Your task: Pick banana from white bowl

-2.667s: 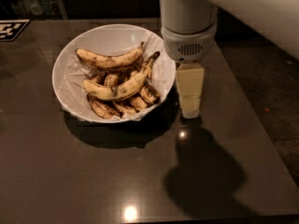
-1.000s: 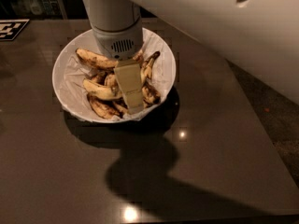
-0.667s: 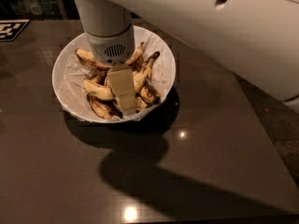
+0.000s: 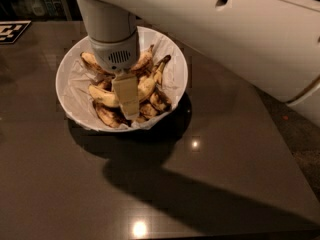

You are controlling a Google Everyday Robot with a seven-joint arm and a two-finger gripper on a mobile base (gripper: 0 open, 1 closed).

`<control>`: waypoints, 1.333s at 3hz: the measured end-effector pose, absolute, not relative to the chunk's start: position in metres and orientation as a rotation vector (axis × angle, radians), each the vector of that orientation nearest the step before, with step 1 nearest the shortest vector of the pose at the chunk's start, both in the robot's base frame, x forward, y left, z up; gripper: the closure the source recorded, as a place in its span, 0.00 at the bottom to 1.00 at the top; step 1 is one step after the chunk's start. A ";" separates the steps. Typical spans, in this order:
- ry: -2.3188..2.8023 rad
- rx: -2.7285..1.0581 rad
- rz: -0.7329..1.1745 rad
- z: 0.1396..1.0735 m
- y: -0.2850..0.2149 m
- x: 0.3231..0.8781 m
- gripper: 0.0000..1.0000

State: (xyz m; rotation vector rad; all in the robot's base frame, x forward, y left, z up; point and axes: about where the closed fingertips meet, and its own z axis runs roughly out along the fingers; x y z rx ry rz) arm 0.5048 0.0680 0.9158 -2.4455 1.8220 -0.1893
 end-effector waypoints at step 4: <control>1.906 -2.464 -0.124 0.876 0.060 0.530 0.50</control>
Offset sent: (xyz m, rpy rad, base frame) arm 0.0066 -0.0235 -0.0246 -0.0742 0.1167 -0.0378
